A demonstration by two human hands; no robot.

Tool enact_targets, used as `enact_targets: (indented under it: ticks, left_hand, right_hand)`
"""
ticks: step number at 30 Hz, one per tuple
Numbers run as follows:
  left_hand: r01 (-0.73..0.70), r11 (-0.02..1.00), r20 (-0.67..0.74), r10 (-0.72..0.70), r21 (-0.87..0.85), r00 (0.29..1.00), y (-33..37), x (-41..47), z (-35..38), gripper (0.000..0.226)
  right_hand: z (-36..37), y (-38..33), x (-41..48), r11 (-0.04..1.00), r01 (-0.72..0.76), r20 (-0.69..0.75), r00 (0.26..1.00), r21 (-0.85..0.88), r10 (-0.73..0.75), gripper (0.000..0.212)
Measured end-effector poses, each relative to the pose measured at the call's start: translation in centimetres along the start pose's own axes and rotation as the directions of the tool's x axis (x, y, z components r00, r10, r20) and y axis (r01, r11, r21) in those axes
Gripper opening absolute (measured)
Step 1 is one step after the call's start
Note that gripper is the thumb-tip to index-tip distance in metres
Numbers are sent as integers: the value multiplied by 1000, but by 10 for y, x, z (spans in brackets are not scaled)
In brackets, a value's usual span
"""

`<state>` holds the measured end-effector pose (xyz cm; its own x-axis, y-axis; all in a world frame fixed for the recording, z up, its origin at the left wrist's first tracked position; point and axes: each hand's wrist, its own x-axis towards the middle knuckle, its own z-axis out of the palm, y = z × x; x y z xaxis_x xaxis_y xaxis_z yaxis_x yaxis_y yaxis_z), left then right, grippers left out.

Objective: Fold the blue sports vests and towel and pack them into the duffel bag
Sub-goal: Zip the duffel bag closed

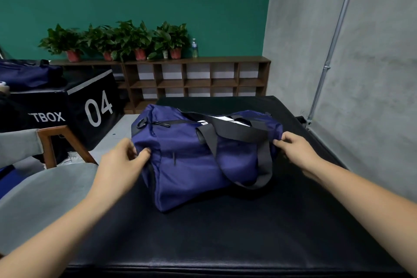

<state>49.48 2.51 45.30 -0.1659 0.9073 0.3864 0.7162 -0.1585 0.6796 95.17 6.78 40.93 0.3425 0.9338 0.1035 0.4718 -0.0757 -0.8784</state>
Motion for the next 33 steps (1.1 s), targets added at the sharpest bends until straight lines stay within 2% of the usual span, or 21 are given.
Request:
enact_targets:
  ticks: [2, 5, 11, 14, 16, 17, 19, 22, 24, 29, 33]
  left_hand:
    - [4, 1000, -78, -5, -5, 997, -5, 8, -3, 34]
    - [-15, 1000, -130, 15, -1, 991, -7, 13, -7, 34]
    - [-112, 992, -88, 116, 52, 989, -8, -5, 7, 24]
    - [-175, 975, -47, 183, 133, 982, -9, -9, 11, 21]
    - [-203, 967, -39, 211, 154, 977, -8, -10, 13, 19]
    - [-210, 965, -38, 219, 156, 975, -8, -11, 13, 18]
    - [-232, 958, -37, 241, 168, 970, -6, -13, 15, 18]
    - [-266, 948, -34, 275, 173, 961, -9, -13, 16, 17]
    - [-283, 944, -37, 293, 172, 955, -11, -12, 16, 17]
    - [-305, 929, -76, 326, 208, 942, -11, -6, 19, 18]
    - [-308, 927, -96, 334, 215, 938, -12, -3, 23, 15]
  right_hand:
    - [-5, 1, -23, 1000, 20, 13, 1000, -17, -20, 31]
    - [-11, -2, -57, 999, 43, 49, 998, -25, -42, 32]
    - [-17, -7, -102, 997, 68, 87, 994, -29, -65, 28]
    - [-15, -9, -115, 990, 52, 31, 998, -131, -49, 25]
    - [-10, -11, -125, 981, -20, -10, 1000, -195, 18, 26]
    - [-5, -12, -133, 973, -45, 19, 999, -228, 51, 29]
    - [9, -16, -150, 962, -20, 191, 979, -272, 74, 32]
    - [27, -27, -171, 993, 32, 468, 883, -117, 27, 19]
    - [33, -37, -175, 999, -30, 544, 839, 40, 4, 19]
    - [46, -64, -169, 979, -82, 496, 868, 188, -23, 34]
    - [51, -110, -149, 959, -49, 445, 892, 278, -83, 29]
